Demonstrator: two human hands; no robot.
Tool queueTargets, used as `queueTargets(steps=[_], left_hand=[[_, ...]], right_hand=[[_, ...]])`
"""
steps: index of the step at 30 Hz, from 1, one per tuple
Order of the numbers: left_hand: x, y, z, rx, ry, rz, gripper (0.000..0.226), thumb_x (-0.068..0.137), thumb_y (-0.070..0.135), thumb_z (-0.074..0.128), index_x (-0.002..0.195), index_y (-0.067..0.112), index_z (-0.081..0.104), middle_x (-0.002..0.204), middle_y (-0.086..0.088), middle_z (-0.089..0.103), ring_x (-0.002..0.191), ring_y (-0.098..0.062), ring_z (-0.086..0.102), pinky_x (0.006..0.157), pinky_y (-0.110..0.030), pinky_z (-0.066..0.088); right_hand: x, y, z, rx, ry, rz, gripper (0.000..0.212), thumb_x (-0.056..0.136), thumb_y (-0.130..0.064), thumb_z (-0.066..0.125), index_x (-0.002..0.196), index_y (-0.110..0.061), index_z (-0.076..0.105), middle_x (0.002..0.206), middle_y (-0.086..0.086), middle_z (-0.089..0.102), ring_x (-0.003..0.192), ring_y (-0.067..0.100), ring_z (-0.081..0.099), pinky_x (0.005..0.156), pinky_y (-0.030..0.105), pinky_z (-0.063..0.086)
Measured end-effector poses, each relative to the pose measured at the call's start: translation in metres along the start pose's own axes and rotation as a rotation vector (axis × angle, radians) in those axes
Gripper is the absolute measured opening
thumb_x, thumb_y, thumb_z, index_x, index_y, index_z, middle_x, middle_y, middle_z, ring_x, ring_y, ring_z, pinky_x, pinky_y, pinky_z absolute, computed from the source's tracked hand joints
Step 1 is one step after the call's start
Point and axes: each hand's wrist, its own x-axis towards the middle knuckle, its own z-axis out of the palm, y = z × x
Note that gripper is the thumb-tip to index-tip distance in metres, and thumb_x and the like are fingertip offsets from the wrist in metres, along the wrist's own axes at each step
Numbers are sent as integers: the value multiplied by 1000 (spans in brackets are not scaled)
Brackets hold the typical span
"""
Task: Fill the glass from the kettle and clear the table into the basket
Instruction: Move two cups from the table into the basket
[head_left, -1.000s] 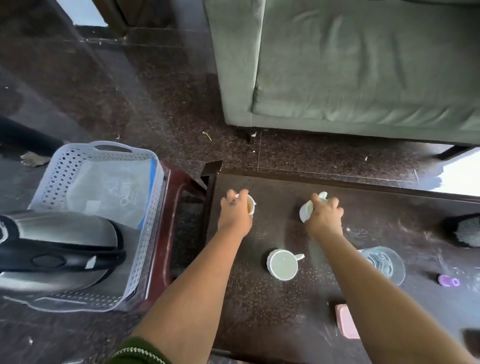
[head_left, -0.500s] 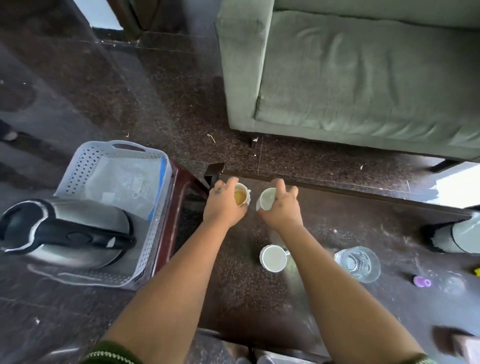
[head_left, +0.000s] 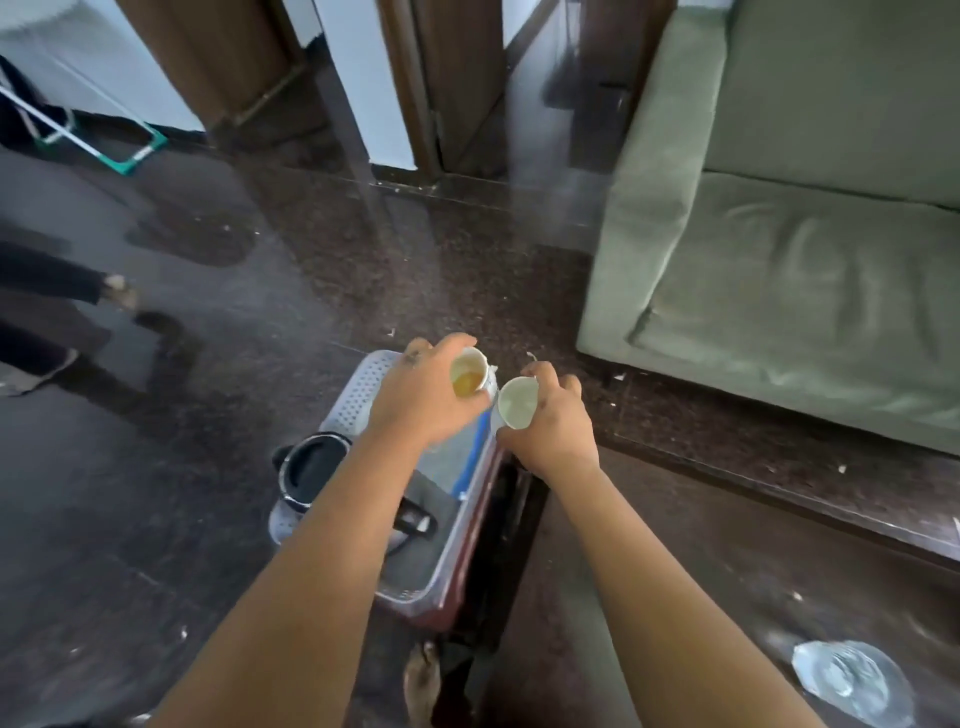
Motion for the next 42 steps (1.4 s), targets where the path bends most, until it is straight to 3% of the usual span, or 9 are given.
queueTargets(steps=[7,11,16,19,26,31,35,40,42], left_hand=[[68,-116,-43,128,-265,76,94,65,30,83,145,23,35,147,-4,42,130,-25,46,103,-35,39],[98,-174,-23,125,-367,87,83,62,26,85,135,24,47,138,-1,49,123,-23,51,97,-33,42],[116,-220,25,124,-399,160,68,64,20,77,126,23,51,129,-1,54,114,-25,57,90,-36,49],[120,-234,49,153,-395,210,66,67,22,76,127,17,49,130,-4,52,118,-26,52,94,-41,47],[128,-255,82,297,-253,278,70,72,54,67,133,30,42,121,-6,56,111,-28,57,89,-41,41],[133,-251,90,511,-88,316,59,73,69,55,107,21,53,99,-7,62,95,-26,55,68,-35,41],[141,-244,89,587,-102,241,70,78,76,42,111,15,49,105,-9,63,97,-26,56,66,-34,40],[145,-238,79,518,-339,213,92,58,80,65,123,19,41,121,-9,53,110,-28,52,81,-39,46],[142,-240,75,559,-310,323,83,67,55,77,133,24,37,131,-7,42,117,-27,45,87,-41,44]], right_hand=[[35,-68,69,47,-44,-46,77,66,-12,80,128,-25,37,128,6,43,103,27,56,82,36,50],[61,-71,113,38,-64,47,81,64,-9,80,133,-18,39,133,6,49,112,29,56,78,27,40],[83,-59,171,-86,-122,54,76,65,-7,80,131,-14,43,131,9,51,113,29,55,84,31,47],[88,-49,190,-129,-126,80,76,66,-8,80,132,-15,41,132,7,49,115,31,53,91,39,49],[97,-38,212,-139,-65,105,73,66,-18,78,127,-21,40,123,7,50,101,33,57,77,35,48],[101,-35,214,-206,-41,159,74,68,-36,78,128,-33,36,117,6,40,99,33,55,76,38,50],[107,-35,212,-250,-77,106,62,70,-32,79,122,-29,45,116,6,36,107,32,49,81,40,51],[104,-30,211,-321,-137,45,73,73,-19,80,134,-30,40,125,8,35,116,31,43,87,42,52],[103,-29,211,-336,-168,40,78,75,-11,75,138,-29,35,129,10,33,118,33,41,90,43,50]])
